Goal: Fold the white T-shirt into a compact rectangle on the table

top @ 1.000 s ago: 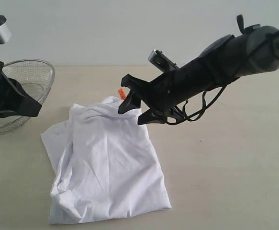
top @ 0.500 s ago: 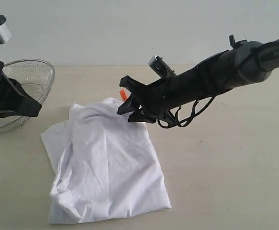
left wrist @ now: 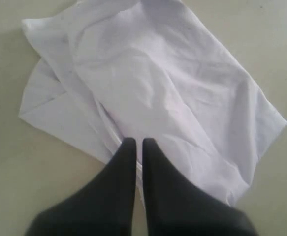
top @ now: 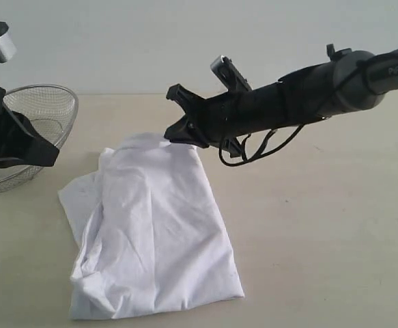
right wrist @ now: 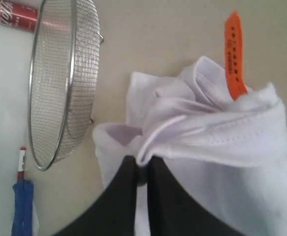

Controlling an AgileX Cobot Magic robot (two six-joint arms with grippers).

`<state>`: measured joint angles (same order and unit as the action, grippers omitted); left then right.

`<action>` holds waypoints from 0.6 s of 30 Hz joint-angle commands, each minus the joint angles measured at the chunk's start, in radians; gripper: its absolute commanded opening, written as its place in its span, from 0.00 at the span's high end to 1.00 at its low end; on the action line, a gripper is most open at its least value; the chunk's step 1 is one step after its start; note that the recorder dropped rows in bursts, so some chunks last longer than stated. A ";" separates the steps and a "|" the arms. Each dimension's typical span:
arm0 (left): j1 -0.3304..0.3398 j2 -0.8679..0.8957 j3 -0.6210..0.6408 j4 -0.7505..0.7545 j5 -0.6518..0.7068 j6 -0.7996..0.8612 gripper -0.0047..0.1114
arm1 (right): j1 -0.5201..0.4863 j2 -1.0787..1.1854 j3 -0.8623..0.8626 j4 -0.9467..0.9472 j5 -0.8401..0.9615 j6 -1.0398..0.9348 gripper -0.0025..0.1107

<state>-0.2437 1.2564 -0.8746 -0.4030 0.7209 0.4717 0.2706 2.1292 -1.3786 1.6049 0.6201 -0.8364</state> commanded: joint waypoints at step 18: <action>0.001 -0.006 -0.005 -0.004 0.011 -0.007 0.92 | 0.040 0.151 -0.253 -0.001 -0.075 -0.003 0.98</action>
<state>-0.2437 1.2564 -0.8746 -0.4030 0.7280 0.4717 0.3104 2.2752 -1.5939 1.6145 0.5579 -0.8187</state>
